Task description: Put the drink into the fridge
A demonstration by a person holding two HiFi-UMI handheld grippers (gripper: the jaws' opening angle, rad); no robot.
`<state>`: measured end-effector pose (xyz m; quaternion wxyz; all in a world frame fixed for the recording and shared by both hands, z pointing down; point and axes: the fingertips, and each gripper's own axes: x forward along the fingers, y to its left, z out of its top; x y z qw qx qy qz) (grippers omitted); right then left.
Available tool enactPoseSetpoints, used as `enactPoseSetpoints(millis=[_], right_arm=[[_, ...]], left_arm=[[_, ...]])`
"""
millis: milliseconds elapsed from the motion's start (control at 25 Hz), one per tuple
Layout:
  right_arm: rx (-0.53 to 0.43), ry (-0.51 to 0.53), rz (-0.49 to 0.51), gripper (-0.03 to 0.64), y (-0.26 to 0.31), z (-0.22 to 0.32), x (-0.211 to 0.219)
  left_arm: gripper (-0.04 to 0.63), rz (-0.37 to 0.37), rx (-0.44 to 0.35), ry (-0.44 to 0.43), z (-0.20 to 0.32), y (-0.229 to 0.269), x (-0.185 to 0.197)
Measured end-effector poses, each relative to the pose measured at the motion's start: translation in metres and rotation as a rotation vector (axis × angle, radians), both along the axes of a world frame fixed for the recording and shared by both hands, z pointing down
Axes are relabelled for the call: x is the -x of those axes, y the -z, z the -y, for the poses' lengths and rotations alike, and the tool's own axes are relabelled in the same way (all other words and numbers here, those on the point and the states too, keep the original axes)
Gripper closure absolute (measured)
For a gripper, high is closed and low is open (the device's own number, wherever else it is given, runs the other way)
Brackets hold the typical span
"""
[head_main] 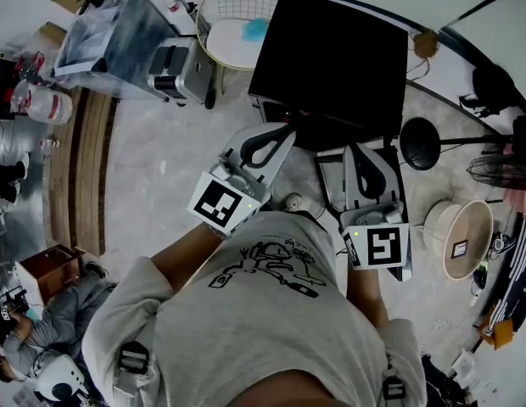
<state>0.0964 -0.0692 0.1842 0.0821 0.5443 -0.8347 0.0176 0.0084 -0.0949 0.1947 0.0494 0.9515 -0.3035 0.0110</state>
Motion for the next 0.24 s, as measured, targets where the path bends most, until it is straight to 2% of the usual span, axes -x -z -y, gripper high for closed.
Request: enactPoseSetpoints(millis=[240], right_arm=[[0.012,-0.003,-0.023,0.612,-0.0031,-0.0042,-0.0048]], left_arm=[[0.566,0.001,0.001,0.002,-0.002,0.0018,-0.0003]])
